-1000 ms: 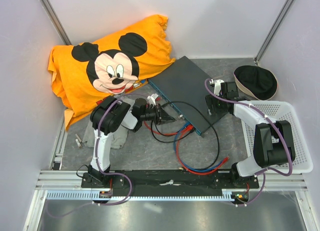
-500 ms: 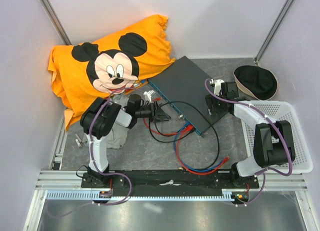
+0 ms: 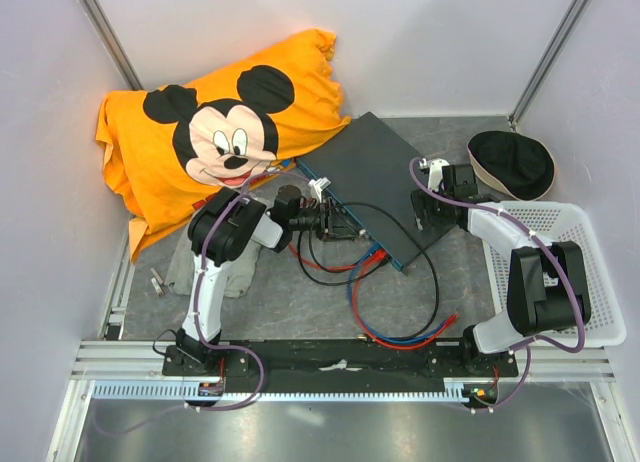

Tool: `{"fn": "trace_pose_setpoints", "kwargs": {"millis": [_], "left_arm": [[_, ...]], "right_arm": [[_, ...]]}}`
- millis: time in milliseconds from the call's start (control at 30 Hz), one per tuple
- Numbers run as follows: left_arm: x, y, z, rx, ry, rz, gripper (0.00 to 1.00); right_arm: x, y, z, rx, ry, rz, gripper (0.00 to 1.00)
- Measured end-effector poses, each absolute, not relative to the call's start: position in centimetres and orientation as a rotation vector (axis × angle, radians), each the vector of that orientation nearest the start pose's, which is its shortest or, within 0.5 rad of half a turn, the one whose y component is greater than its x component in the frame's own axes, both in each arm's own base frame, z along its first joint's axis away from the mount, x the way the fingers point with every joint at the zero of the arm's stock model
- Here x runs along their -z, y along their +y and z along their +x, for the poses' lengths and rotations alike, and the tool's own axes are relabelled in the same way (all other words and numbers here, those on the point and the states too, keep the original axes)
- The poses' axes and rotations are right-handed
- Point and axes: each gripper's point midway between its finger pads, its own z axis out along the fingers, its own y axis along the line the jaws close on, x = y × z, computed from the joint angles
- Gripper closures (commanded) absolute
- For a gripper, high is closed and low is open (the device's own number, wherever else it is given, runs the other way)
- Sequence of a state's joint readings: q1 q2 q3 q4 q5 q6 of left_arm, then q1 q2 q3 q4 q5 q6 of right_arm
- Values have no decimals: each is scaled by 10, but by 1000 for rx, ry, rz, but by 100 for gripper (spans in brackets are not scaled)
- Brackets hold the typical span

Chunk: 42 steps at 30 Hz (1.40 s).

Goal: Pull the plug from the switch port

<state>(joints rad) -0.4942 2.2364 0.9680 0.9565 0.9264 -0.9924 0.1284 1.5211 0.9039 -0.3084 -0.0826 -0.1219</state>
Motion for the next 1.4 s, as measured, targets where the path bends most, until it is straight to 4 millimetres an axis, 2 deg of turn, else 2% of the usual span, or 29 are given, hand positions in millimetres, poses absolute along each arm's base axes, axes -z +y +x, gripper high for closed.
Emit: {"fn": "trace_pose_setpoints", "kwargs": {"millis": [267,467,500,533,800,1000,1167,1300,1400], "left_arm": [[-34,-356,320,1802,2211,211,63],[-36,-357,319,1819,2202,234,82],[-36,-357,318,1822,2203,236,87],[-36,-357,318,1825,2201,240,98],[-39,-354,316,1803,2204,315,98],[-32,-328,295,1761,2269,408,98],[-27,-304,290,1740,2302,460,98],[-42,-285,292,1692,2278,492,98],[-70,-275,292,1645,2230,543,98]], "right_arm": [[-60,55,354,-106,2468,-345,21],[-60,55,354,-106,2467,-347,21],[-60,55,354,-107,2468,-347,21],[-60,55,354,-107,2467,-348,21],[-60,55,354,-107,2466,-348,21],[-60,55,354,-107,2465,-353,21],[-60,55,354,-107,2465,-353,21],[-60,56,355,-108,2466,-353,21],[-60,56,355,-109,2473,-353,21]]}}
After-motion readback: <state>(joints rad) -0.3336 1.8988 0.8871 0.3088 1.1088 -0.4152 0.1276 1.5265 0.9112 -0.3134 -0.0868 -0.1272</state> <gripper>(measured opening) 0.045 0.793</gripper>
